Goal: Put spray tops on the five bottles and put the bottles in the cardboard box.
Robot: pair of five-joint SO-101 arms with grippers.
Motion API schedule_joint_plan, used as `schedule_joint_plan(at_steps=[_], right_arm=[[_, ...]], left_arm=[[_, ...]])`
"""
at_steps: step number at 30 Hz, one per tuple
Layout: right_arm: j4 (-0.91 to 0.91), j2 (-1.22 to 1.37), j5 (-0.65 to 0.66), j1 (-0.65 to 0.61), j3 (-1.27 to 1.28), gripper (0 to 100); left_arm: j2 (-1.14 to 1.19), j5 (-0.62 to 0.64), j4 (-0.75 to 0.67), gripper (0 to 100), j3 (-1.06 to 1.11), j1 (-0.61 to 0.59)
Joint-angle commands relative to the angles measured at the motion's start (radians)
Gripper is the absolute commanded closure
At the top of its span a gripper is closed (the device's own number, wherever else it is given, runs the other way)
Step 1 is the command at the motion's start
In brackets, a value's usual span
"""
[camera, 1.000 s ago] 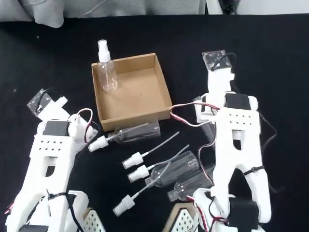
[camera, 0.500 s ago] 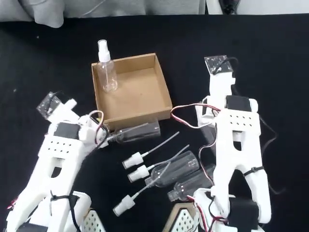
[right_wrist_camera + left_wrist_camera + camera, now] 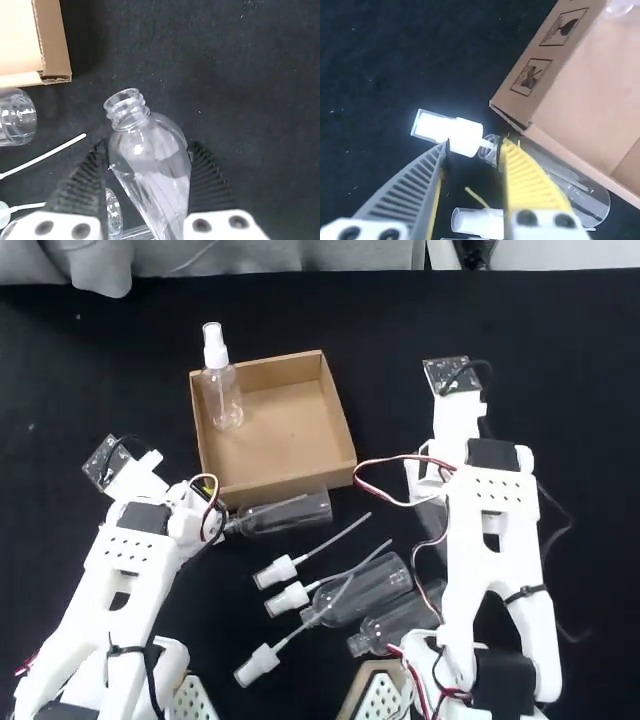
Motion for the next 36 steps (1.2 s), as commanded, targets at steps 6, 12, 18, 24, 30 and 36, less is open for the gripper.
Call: schedule_joint_plan(at_steps=[6, 12, 18, 24, 30, 36], right_arm=[[-0.029, -0.048, 0.0, 0.028, -0.007, 97.7], [-0.028, -0.048, 0.0, 0.028, -0.005, 97.7], [-0.026, -0.048, 0.0, 0.028, -0.005, 97.7], [-0.025, -0.048, 0.0, 0.028, -0.005, 97.7], [-0.025, -0.048, 0.0, 0.028, -0.005, 97.7], [-0.025, -0.048, 0.0, 0.028, -0.005, 97.7]], left_arm=[[-0.015, 0.008, -0.075, 85, 0.054, -0.001], [0.011, 0.008, -0.077, 84, 0.053, -0.002], [0.186, 0.009, -0.04, 71, -0.024, 0.012], [0.328, 0.063, -0.005, 71, -0.11, 0.007], [0.356, 0.063, -0.011, 71, -0.113, -0.012], [0.361, 0.06, -0.012, 71, -0.139, -0.108]])
